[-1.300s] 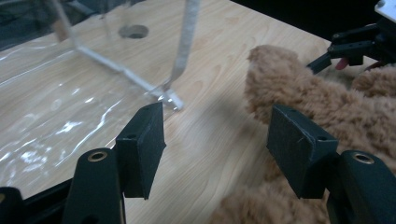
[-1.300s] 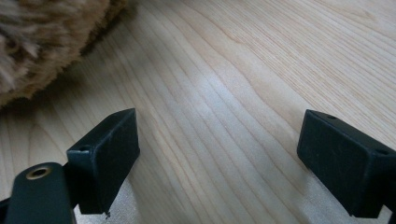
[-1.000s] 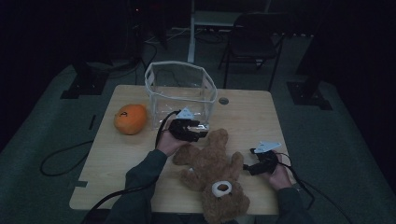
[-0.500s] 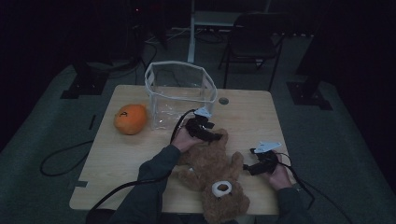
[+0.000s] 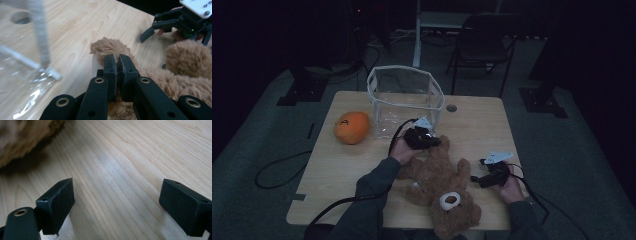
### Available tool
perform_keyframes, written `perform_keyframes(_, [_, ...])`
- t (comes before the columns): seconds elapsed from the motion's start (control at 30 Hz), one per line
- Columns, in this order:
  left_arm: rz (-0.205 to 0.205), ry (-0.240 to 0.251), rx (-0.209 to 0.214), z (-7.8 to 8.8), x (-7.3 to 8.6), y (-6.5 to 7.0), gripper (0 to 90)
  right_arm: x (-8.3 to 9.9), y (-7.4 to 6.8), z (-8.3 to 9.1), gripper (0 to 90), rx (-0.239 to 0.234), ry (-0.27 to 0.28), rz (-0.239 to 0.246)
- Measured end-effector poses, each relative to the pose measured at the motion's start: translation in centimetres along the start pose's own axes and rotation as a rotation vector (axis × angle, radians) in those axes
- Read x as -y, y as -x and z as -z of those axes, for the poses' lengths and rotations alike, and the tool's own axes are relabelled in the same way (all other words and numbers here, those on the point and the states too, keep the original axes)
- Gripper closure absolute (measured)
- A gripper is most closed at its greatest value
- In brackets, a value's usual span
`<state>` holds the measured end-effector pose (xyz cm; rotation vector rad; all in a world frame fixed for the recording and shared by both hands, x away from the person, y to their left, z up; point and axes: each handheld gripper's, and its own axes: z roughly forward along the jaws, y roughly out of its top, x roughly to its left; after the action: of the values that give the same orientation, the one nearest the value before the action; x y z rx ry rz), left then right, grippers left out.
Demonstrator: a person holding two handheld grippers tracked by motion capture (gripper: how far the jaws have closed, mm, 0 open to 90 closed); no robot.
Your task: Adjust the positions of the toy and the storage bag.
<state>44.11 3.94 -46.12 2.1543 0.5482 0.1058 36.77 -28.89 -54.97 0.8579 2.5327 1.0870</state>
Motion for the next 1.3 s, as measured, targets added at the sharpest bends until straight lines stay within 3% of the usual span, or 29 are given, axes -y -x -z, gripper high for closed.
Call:
perform_keyframes(0.37, [0.075, 0.079, -0.091, 5.7, 4.2, -0.5, 86.1, 0.0, 0.0, 0.0, 13.1, 0.003, 0.001, -0.005])
perform_keyframes(0.8, [0.128, 0.159, -0.225, 12.7, 9.8, 0.7, 87.2, 0.1, 0.0, 0.1, 14.3, 0.009, 0.003, -0.011])
perform_keyframes(0.97, [0.175, 0.155, -0.284, 15.0, 11.6, -0.3, 87.6, 0.1, 0.0, 0.1, 14.3, 0.009, 0.003, -0.012])
perform_keyframes(1.3, [0.244, 0.14, -0.404, 17.7, 13.3, -2.5, 88.9, 0.1, 0.0, 0.1, 14.3, 0.009, 0.003, -0.012])
